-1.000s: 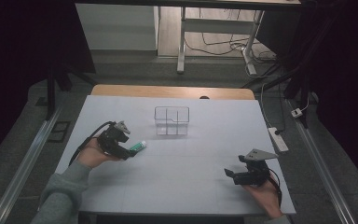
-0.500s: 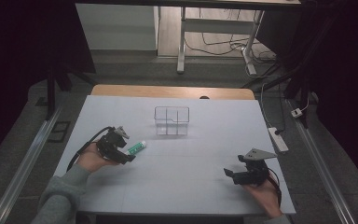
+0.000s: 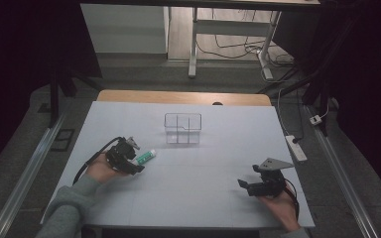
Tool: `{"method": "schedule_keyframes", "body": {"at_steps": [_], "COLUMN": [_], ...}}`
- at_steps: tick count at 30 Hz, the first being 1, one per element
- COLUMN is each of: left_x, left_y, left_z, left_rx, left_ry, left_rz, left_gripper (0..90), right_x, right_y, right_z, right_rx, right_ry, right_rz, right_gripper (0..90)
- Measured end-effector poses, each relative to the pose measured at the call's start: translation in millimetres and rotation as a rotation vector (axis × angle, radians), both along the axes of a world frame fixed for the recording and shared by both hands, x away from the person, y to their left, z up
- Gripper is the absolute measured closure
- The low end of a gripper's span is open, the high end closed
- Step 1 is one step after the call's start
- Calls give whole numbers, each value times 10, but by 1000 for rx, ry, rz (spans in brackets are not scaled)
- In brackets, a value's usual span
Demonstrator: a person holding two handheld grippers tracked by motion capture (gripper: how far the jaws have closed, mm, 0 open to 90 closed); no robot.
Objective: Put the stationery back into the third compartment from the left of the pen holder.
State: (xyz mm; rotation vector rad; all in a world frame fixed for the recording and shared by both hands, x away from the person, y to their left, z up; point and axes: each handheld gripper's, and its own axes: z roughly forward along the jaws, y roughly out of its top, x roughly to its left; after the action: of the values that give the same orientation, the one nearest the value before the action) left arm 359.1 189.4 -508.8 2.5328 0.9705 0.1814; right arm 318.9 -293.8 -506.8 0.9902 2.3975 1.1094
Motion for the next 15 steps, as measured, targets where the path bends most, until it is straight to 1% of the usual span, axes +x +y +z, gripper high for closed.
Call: {"method": "schedule_keyframes", "body": {"at_steps": [2, 5, 7, 9, 11, 12, 15], "left_x": [16, 34, 40, 47, 55, 60, 64], "left_y": [1, 3, 2, 5, 21, 32, 46], "left_z": [-21, -49, -64, -74, -74, -74, -79], "left_rx": [4, 17, 23, 34, 27, 24, 15], "left_ry": [13, 27, 32, 32, 25, 24, 24], "left_rz": [0, -3, -1, -7, 3, 6, -2], "left_gripper": [390, 445, 478, 534, 572, 630, 638], "right_x": [1, 0, 0, 1, 1, 0, -1], "right_y": [3, 8, 6, 6, 7, 7, 8], "right_z": [-2, -4, 0, -1, -3, -3, -3], "right_rx": [1, 2, -4, -4, -1, 0, -1], "right_ry": [1, -2, 0, 0, -2, -3, -5], "right_rz": [1, -2, 0, -1, -3, -3, -4], "right_gripper": [161, 161, 162, 162, 162, 162, 162]}}
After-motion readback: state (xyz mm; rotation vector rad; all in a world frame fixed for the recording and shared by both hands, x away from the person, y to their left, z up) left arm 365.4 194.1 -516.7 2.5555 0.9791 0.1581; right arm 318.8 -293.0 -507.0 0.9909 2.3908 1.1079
